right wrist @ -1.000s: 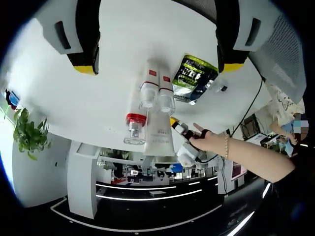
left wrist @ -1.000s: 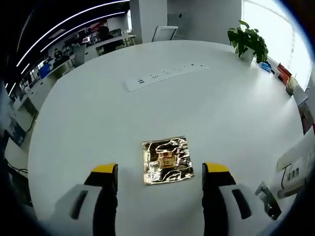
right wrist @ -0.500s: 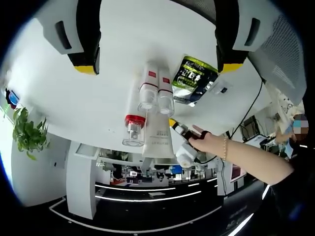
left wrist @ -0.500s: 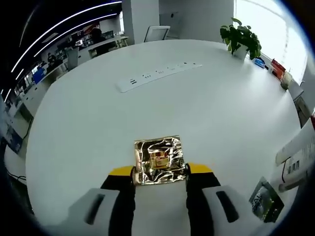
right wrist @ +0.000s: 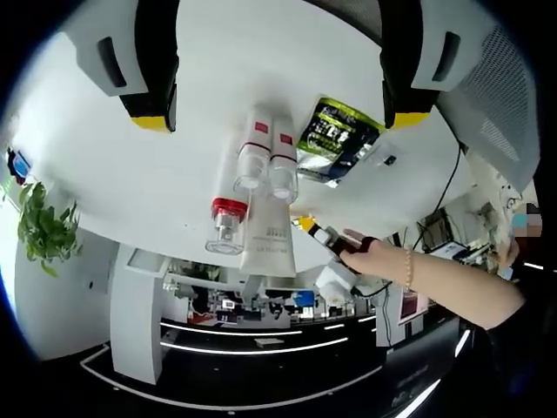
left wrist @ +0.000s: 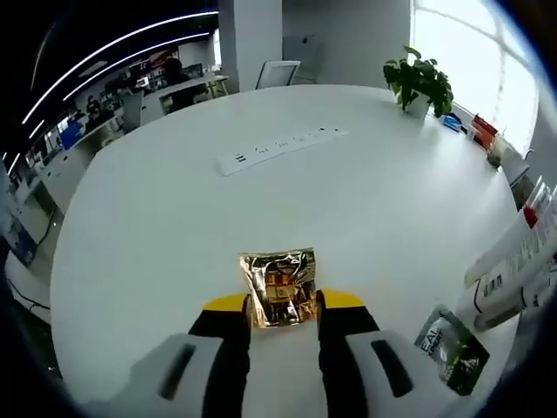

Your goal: Arrange the skincare products in the storage area until every visible bottle or jar stands upright without overlapping.

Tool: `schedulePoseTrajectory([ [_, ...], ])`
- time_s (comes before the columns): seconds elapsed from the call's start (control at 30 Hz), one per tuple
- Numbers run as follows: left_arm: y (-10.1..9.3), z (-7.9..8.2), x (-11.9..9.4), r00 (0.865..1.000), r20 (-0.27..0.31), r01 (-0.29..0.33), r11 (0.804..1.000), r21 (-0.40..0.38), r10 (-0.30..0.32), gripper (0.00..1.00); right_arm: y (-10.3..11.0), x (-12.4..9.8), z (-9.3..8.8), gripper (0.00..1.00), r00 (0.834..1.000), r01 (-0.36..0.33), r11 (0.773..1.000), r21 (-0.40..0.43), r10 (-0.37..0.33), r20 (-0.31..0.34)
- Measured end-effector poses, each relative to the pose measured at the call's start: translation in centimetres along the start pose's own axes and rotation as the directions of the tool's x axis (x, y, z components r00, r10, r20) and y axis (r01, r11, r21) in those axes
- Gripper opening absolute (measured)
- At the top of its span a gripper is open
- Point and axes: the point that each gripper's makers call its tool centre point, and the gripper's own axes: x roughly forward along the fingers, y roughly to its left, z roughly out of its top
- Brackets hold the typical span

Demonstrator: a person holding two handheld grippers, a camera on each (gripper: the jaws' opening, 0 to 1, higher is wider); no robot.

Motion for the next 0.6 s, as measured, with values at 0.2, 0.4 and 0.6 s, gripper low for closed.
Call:
schedulePoseTrajectory([
  [0.2,-0.7,-1.1,-3.8,0.999,0.041,0.012,1.000,-0.025,-0.011,0.24,0.7,0.0,0.3,0.97,0.999,-0.028,0.999,-0.022,0.028,0.015],
  [0.4,-1.3,-1.5,-6.3,0.994,0.106,0.022,0.999,-0.044,-0.017,0.24,1.0,-0.1,0.8,0.97,0.999,-0.039,0.998,-0.043,0.041,0.036],
  [0.6,-2.1,-2.0,-9.4,0.986,0.164,0.018,0.999,-0.031,-0.013,0.23,1.3,-0.2,1.2,0.95,0.997,-0.049,0.997,-0.054,0.052,0.057],
])
